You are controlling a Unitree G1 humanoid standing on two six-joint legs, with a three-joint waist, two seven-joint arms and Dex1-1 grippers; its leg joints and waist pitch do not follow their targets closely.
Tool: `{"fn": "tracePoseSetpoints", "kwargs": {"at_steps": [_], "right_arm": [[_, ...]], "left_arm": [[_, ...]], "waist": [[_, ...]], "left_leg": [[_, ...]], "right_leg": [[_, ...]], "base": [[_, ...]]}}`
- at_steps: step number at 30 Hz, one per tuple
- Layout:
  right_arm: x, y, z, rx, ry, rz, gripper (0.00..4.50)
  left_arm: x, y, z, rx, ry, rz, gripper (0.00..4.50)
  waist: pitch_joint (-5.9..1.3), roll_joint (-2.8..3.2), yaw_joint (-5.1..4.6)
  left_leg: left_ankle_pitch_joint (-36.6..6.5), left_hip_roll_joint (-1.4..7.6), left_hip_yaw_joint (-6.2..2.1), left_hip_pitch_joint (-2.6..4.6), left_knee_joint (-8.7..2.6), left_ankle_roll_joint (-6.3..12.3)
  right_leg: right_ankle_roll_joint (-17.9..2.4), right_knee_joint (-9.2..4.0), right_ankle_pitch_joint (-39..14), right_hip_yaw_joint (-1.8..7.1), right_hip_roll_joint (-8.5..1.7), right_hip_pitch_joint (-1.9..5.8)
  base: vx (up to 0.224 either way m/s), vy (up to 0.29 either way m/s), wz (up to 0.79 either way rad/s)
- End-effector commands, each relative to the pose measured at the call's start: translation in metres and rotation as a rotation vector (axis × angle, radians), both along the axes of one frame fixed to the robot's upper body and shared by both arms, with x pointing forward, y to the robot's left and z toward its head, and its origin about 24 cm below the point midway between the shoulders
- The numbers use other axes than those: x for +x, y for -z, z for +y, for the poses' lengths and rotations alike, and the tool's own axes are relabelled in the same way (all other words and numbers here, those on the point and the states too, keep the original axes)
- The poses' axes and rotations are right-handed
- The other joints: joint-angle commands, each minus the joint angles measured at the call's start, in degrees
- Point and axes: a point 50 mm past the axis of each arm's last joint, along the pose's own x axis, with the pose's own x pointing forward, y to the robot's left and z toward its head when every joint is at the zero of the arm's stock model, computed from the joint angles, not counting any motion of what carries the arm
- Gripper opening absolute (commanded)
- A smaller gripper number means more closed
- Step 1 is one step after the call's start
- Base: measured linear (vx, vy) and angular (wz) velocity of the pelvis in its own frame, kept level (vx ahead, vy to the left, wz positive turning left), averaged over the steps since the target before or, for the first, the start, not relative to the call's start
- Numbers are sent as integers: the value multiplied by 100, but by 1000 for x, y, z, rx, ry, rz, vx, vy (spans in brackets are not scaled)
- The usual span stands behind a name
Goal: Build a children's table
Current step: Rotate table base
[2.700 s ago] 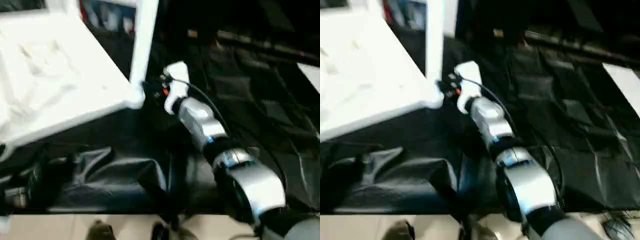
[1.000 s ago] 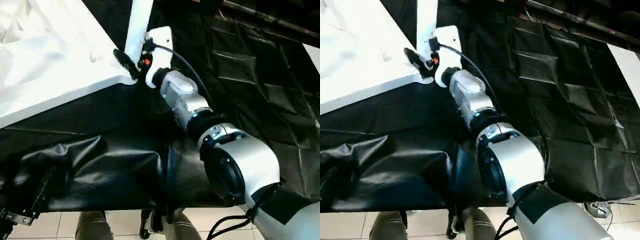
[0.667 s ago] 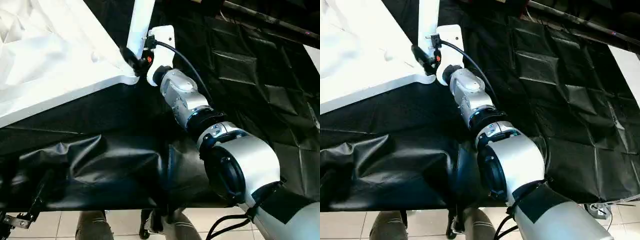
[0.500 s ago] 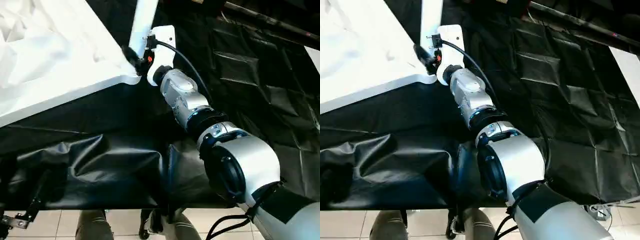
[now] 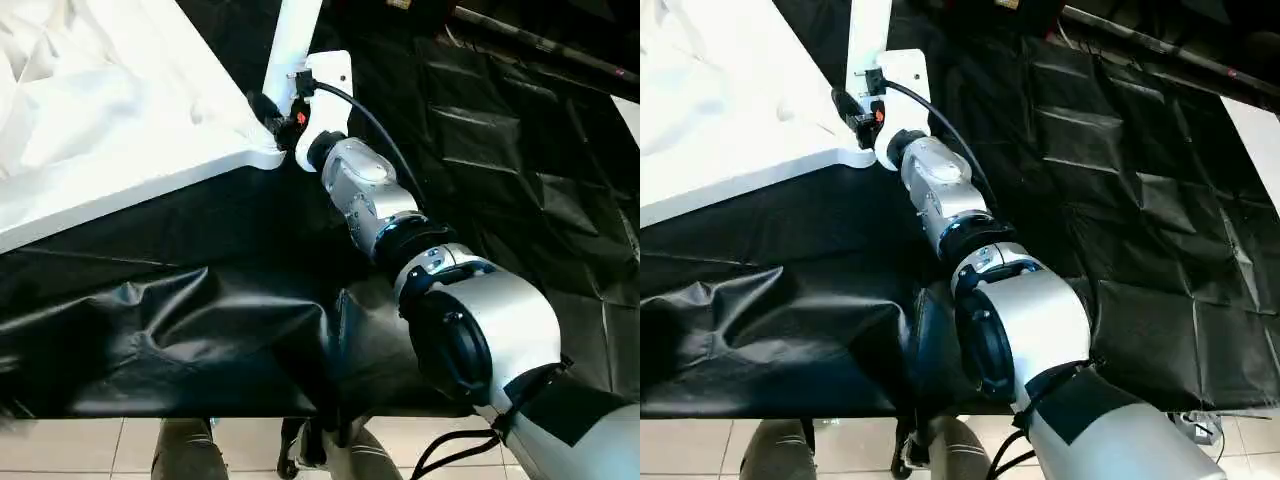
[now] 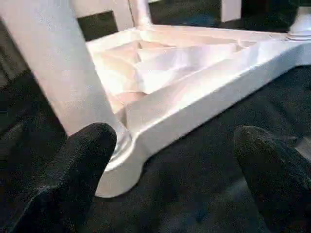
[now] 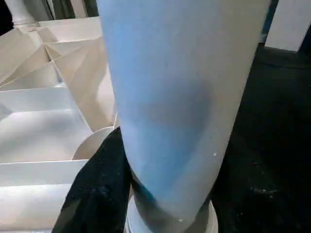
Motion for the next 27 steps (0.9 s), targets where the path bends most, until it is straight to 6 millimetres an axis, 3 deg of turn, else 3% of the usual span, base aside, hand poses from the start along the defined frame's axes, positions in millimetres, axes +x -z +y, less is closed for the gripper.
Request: {"fn": "tracePoseSetpoints", "kwargs": {"at_steps": [1, 6, 7, 12, 14, 20, 24, 26, 27], "right_arm": [[5, 8, -17, 65, 63, 41, 189], [8, 10, -31, 106, 68, 25, 189], [8, 9, -36, 121, 51, 7, 189], [8, 4, -49, 168, 14, -61, 189], [7, 6, -55, 195, 14, -81, 189], [1, 23, -65, 194, 1, -110, 189], [-7, 38, -74, 223, -22, -104, 189], [-9, 39, -76, 230, -22, -104, 189], [-14, 43, -80, 225, -15, -119, 189]], "left_arm": [[5, -8, -5, 2, 15, -31, 450], [14, -11, -5, 11, 3, -58, 450], [16, -10, -5, 6, 9, -61, 450], [22, -7, -4, -8, 13, -54, 450], [24, -6, -3, -2, -10, -55, 450], [24, -2, -4, -14, -82, -82, 450], [30, 0, -4, -31, -118, -125, 450], [31, -1, -4, -36, -117, -137, 450], [36, -5, -10, -66, -68, -175, 450]], "waist": [[-429, 302, -24], [-483, 321, -22], [-527, 364, -15], [-550, 346, 5], [-606, 390, 7], [-695, 354, -6], [-754, 262, -14], [-768, 283, 1], [-818, 254, -17]], "left_leg": [[-570, 159, -86, 316, -325, -69], [-408, 159, -82, 307, -302, -105], [-313, 149, -81, 309, -288, -112], [-343, 157, -85, 294, -279, -69], [-363, 162, -93, 290, -270, -58], [-222, 176, -100, 289, -237, -55], [-299, 188, -97, 293, -227, 16], [-208, 179, -117, 299, -226, 2], [-272, 175, -127, 282, -226, -28]], "right_leg": [[-692, -262, -75, 261, -424, 185], [-749, -231, 115, 252, -420, 201], [-787, -205, 264, 247, -409, 215], [-871, -205, 267, 247, -423, 233], [-928, -197, 249, 248, -432, 258], [-1039, -157, 516, 234, -431, 280], [-1049, -184, 301, 249, -452, 304], [-999, -180, 330, 234, -437, 294], [-991, -181, 165, 235, -444, 320]], "base": [[0, 0, 0], [0, 0, 0], [0, 0, 0], [0, 0, 0], [0, 0, 0], [0, 0, 0], [0, 0, 0], [0, 0, 0], [0, 0, 0]]}}
